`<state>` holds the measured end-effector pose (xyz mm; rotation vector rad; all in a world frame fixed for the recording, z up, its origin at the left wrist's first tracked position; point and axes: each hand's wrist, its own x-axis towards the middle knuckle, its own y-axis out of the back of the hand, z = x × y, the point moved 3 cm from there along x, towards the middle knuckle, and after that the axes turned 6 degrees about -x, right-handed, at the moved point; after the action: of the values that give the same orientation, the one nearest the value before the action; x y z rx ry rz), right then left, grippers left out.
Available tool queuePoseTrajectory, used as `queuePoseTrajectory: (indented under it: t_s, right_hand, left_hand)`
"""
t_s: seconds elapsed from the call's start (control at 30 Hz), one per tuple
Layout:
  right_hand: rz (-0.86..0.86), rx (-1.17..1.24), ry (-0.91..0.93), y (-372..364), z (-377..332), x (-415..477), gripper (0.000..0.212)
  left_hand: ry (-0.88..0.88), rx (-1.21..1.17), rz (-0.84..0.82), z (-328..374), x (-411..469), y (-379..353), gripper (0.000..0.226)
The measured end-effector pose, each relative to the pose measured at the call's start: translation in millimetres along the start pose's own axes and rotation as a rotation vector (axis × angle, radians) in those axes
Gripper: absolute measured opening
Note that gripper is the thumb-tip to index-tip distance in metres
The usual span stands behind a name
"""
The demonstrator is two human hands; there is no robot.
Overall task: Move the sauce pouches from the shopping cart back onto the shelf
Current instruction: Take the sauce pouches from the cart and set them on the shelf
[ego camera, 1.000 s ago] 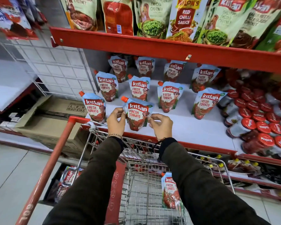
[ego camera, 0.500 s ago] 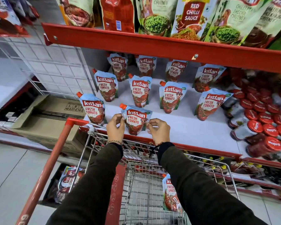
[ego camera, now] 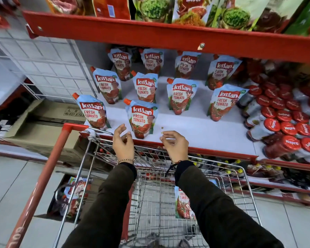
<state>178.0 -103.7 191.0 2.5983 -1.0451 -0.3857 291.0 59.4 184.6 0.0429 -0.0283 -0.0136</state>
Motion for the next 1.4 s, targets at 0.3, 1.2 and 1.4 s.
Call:
queuePoseTrajectory:
  t_s: [0.3, 1.2, 1.4]
  right_hand:
    - [-0.037, 0.021, 0.069, 14, -11, 5, 0.030]
    - [-0.214, -0.370, -0.524, 68, 307, -102, 0.036]
    - [-0.244, -0.524, -0.539, 52, 349, -92, 0.030]
  left_hand:
    - [-0.094, -0.045, 0.025, 19, 0, -10, 0.034]
    - [0.512, 0.514, -0.640, -224, -239, -65, 0.041]
    - [0.731, 0.559, -0.649, -286, -245, -81, 0.047]
